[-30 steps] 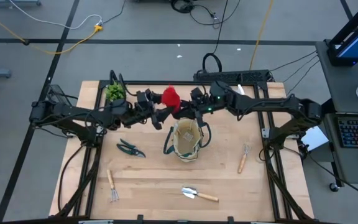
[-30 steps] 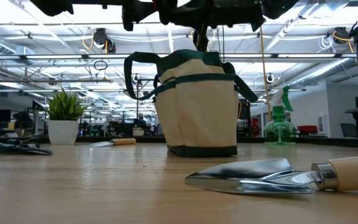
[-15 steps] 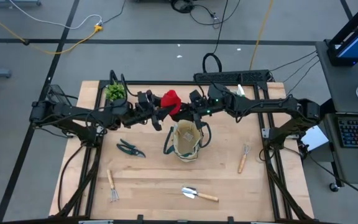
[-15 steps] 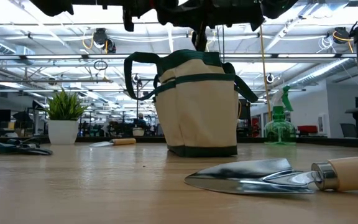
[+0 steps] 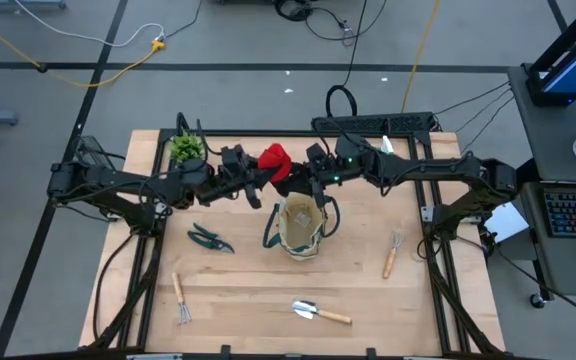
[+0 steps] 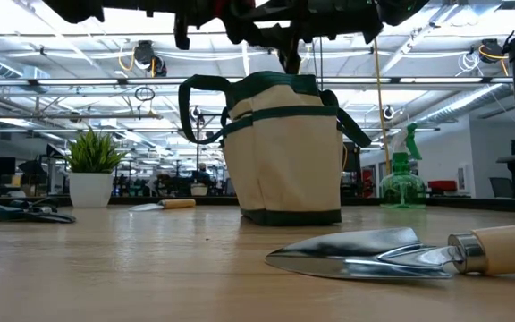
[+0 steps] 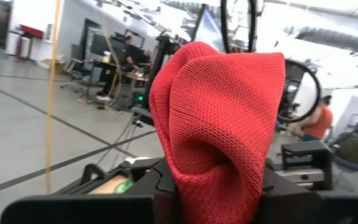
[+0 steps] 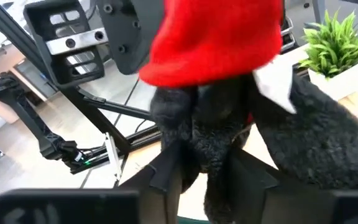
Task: Pick & Place Garden tools in Gardening bag
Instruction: Put the red gloves into the light brown gardening bag
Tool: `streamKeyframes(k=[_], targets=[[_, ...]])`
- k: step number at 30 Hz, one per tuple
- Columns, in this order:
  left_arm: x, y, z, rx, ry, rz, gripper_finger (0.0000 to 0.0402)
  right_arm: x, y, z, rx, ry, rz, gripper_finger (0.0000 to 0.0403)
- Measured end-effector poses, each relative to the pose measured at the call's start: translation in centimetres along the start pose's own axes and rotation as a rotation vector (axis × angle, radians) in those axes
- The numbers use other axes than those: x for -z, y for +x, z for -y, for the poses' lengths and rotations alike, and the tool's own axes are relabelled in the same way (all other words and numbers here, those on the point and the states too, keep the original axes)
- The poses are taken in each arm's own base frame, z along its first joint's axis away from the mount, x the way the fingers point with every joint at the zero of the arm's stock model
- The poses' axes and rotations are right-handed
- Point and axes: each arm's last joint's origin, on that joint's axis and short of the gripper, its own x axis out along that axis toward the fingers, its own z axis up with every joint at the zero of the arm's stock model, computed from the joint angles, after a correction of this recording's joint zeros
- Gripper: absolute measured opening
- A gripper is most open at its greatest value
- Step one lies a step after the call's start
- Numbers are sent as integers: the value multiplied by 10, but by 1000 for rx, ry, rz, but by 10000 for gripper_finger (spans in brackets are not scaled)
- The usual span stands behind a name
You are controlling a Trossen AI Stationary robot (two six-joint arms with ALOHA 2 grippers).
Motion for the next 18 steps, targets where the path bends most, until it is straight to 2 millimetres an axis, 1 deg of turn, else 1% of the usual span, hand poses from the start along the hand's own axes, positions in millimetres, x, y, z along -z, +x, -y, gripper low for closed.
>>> streamKeyframes(k=[5,9,13,18], targets=[[2,0,-1,-32,16,-20,77,-3,-7,-6,1,-3,-5,153],[5,0,-2,-40,22,-42,77,-5,-15,-11,12,-9,-28,179],[5,0,-2,-41,21,-47,77,-6,-27,-16,35,-20,-62,190],[6,0,-2,-43,-3,-54,77,-9,-44,-22,68,-28,-97,190]])
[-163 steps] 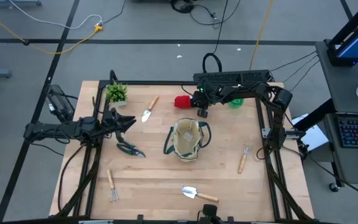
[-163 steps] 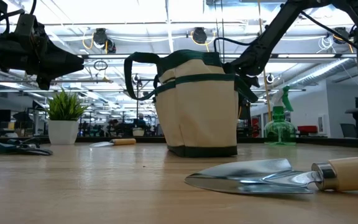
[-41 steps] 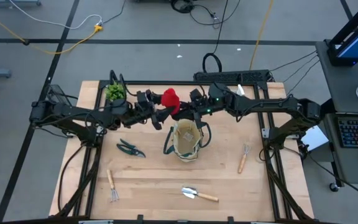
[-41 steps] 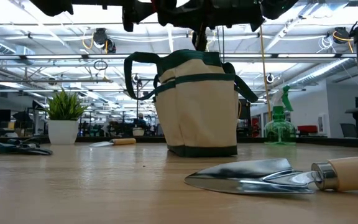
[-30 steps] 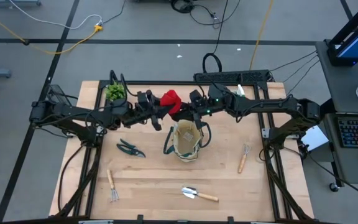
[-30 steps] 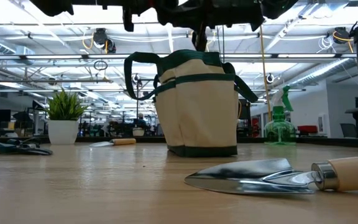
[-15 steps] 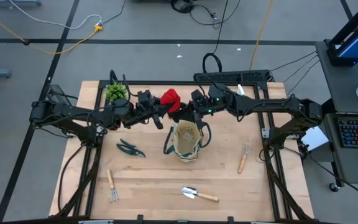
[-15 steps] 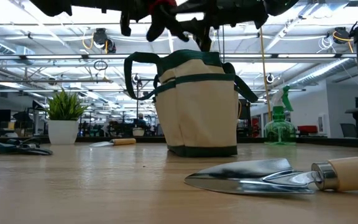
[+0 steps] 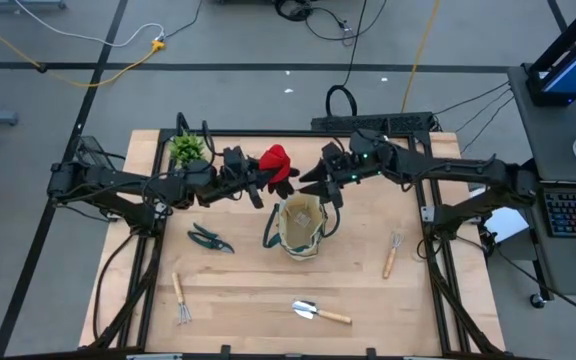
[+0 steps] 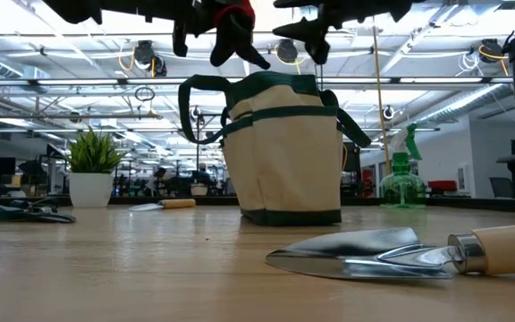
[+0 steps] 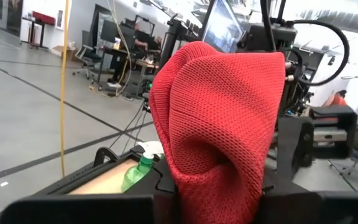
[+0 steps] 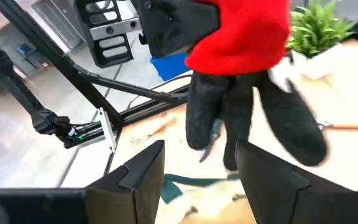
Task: Pick & Place Garden tools in Gardening bag
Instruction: Put the red gloves into the light brown gardening bag
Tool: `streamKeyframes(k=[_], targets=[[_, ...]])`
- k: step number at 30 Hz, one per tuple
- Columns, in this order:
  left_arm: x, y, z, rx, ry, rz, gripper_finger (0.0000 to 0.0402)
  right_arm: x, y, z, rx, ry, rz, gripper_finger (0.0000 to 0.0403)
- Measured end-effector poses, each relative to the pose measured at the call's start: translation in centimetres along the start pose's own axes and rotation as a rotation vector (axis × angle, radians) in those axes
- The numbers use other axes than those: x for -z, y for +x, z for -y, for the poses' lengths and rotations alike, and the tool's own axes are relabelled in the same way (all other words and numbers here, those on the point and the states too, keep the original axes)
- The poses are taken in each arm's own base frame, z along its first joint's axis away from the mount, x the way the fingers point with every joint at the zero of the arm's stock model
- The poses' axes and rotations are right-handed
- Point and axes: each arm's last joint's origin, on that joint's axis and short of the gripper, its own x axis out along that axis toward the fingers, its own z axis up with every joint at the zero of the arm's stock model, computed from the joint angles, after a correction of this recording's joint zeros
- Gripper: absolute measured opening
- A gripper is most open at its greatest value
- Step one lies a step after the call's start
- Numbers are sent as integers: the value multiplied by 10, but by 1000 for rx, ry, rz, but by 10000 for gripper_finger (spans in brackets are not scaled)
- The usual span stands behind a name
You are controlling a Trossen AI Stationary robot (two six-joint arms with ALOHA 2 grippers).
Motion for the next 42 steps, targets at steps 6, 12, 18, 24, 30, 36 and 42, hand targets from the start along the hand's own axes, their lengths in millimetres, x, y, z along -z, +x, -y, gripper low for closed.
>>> streamKeyframes(k=[6,12,18,24,30,36,42], targets=[[4,-1,2,9,-38,-36,77,-1,-20,-8,38,-31,-17,183],[7,-3,8,27,-71,-59,77,-1,-37,-16,40,-62,-33,184],[10,-6,16,56,-131,-75,77,0,-52,-23,46,-89,-54,175],[14,-11,28,92,-220,-105,77,1,-64,-29,48,-112,-63,164],[18,-17,39,123,-320,-143,77,2,-75,-35,46,-146,-62,145],[21,-22,49,149,-418,-172,77,3,-86,-39,40,-188,-45,112],[5,-20,68,138,-429,-220,77,17,-96,-39,63,-203,-35,61]])
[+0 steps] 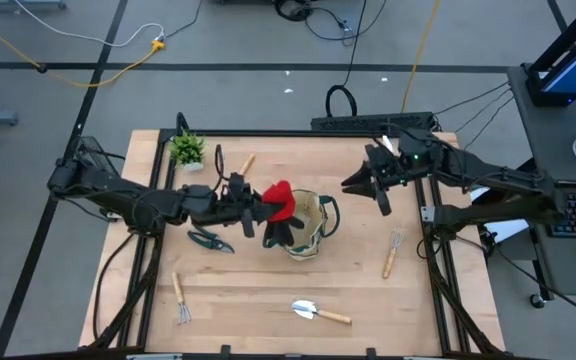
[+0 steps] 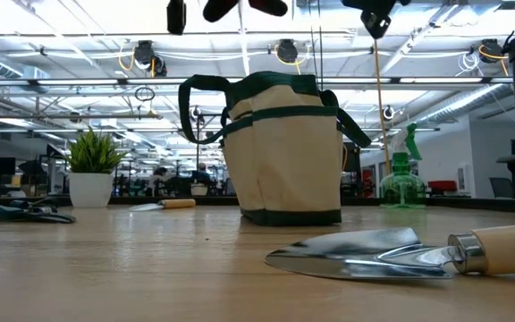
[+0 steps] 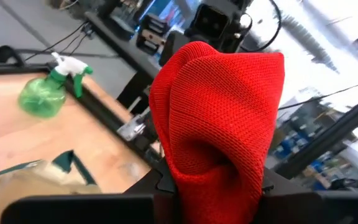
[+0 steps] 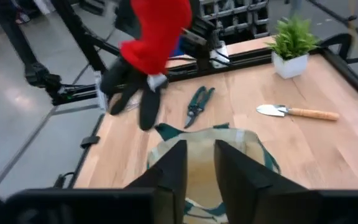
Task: Pick & Place Garden tools in Gardening bag
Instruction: Put the red gloves into the light brown gardening bag
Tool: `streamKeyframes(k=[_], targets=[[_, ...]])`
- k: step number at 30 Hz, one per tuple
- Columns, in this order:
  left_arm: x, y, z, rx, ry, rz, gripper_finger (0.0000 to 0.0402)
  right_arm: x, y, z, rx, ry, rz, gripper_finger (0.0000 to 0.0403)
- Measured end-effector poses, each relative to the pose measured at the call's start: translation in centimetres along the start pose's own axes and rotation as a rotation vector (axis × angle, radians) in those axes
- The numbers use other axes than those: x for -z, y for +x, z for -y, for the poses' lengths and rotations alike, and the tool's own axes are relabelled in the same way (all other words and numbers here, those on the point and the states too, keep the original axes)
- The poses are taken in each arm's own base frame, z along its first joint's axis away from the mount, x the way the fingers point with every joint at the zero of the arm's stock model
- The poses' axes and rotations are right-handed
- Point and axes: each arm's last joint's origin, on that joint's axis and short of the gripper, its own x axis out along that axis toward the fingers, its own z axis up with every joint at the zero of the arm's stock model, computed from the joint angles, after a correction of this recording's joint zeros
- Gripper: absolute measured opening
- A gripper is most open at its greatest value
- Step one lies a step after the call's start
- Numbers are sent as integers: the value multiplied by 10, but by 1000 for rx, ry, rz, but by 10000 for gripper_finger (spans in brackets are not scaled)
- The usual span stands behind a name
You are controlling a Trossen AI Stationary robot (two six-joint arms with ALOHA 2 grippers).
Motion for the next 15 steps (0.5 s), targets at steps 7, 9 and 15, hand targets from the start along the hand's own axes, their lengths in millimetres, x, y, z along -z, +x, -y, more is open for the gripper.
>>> streamKeyframes(k=[7,9,15], targets=[[-20,2,20,-163,-64,-67,77,20,-15,-3,-10,-11,46,4],[-22,1,21,-206,-110,-66,77,26,-20,-5,-12,-17,61,5],[-22,1,20,-256,-243,-54,77,40,-38,-10,-18,-43,102,2]])
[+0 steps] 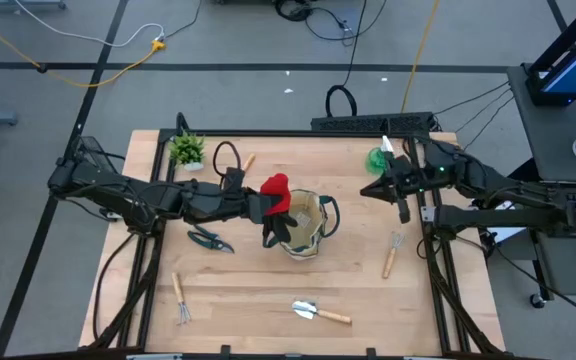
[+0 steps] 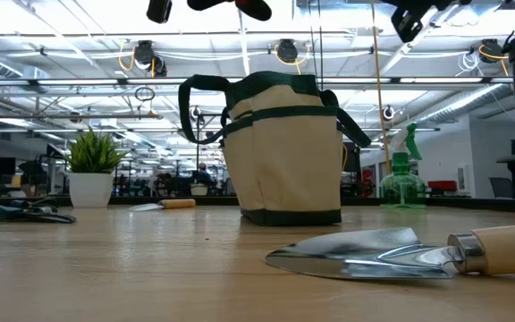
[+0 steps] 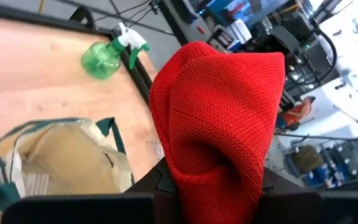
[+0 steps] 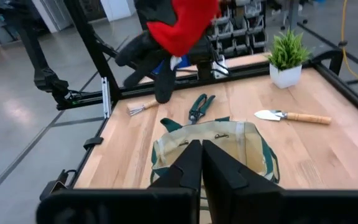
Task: Pick & Place Garden tools in Gardening bag
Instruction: Put the red gloves into the light brown gardening bag
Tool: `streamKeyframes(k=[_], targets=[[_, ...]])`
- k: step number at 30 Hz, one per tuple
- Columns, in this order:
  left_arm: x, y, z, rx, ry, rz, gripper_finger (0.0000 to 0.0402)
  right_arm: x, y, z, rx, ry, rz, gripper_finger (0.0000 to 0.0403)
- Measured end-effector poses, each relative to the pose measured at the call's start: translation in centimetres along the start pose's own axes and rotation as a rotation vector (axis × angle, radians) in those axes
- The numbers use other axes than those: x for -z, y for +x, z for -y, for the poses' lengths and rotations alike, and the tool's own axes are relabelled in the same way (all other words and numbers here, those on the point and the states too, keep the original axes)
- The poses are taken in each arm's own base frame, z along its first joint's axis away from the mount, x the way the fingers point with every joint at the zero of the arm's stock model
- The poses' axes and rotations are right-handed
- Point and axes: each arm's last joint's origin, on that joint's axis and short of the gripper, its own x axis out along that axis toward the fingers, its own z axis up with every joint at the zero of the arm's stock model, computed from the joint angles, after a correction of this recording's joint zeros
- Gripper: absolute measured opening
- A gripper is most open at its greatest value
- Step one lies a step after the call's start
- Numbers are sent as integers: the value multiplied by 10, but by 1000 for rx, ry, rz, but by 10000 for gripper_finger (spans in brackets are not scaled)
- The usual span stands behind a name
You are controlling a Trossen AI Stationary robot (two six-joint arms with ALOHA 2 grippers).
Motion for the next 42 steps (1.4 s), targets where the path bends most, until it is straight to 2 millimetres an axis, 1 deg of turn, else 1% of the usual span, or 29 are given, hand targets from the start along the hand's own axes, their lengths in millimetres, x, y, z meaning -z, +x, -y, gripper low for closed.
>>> streamKeyframes(k=[4,12,19,22,24,26,28,30,31,32,35,37,39,42], targets=[[6,4,-1,-13,-65,-7,77,6,-11,-4,0,-29,34,2],[21,21,-8,-58,-162,-5,77,11,-29,-10,19,-84,96,1],[37,36,-15,-95,-224,-29,77,11,-37,-13,15,-127,117,1],[39,40,-17,-124,-233,-24,77,12,-38,-13,15,-129,111,1],[34,47,-11,-111,-243,10,77,13,-38,-13,16,-129,104,1],[26,50,-11,-153,-191,35,77,13,-38,-13,14,-138,103,1],[16,60,-3,-155,-172,69,77,13,-38,-14,14,-145,102,1],[11,66,-3,-220,-121,53,77,13,-38,-14,13,-147,102,1],[10,73,-6,-261,-99,50,77,13,-38,-14,13,-147,102,1],[6,80,-2,-269,-96,54,77,13,-38,-13,14,-146,100,1],[6,95,-7,-391,-44,2,77,14,-38,-14,13,-143,93,1],[4,103,-4,-421,-67,-14,77,15,-38,-13,13,-138,79,1],[7,109,-8,-478,-64,-44,77,16,-38,-13,14,-134,72,1],[8,116,-9,-482,-104,-54,77,17,-38,-13,15,-129,62,1]])
